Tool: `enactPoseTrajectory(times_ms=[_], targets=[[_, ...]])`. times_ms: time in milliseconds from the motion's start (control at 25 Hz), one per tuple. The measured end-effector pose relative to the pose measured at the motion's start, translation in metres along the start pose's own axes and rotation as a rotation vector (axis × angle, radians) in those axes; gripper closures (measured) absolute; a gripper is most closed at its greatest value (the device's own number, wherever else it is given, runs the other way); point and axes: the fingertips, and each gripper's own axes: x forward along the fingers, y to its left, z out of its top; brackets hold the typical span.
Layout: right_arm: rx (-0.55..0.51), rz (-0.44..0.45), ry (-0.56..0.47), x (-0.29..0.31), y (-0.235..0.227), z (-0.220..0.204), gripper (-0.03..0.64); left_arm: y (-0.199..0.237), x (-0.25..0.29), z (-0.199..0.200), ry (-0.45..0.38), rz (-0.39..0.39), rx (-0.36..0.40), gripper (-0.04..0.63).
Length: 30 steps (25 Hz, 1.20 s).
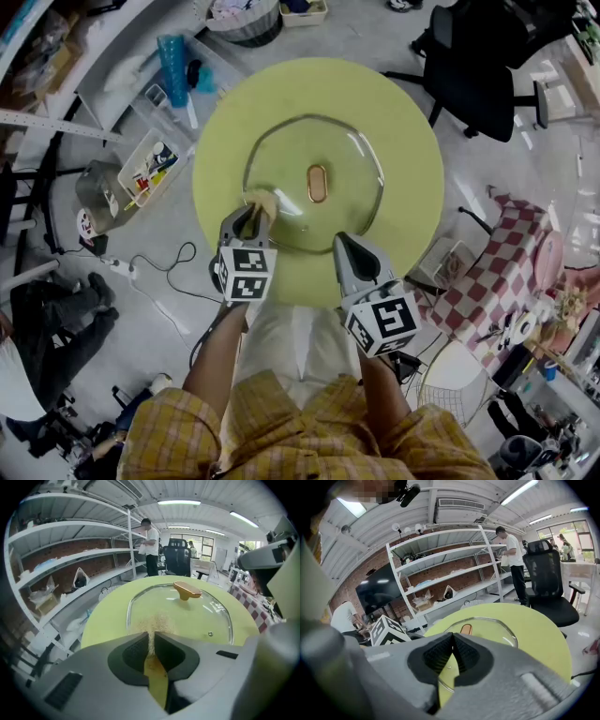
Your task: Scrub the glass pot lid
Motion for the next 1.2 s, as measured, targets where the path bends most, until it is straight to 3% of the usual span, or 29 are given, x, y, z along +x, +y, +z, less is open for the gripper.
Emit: enactPoseTrajectory(times_ms=[280, 840, 1200], targets=[[-0.013, -0.001, -0.01, 0.003, 0.002, 0.006, 0.618, 0.017, 0.007, 0.004, 0.007, 0.023, 0.058, 0.557], [-0.022, 0.0, -0.007, -0.006, -0.001, 0.002, 0.618, 0.03, 0.019, 0.018, 0.001, 0.042, -0.057, 0.557], [-0.021, -0.005, -0.003, -0.007, -0.001, 0.002, 0.618, 0.025, 0.026, 0.042, -0.011, 0.034, -0.06, 0.558]])
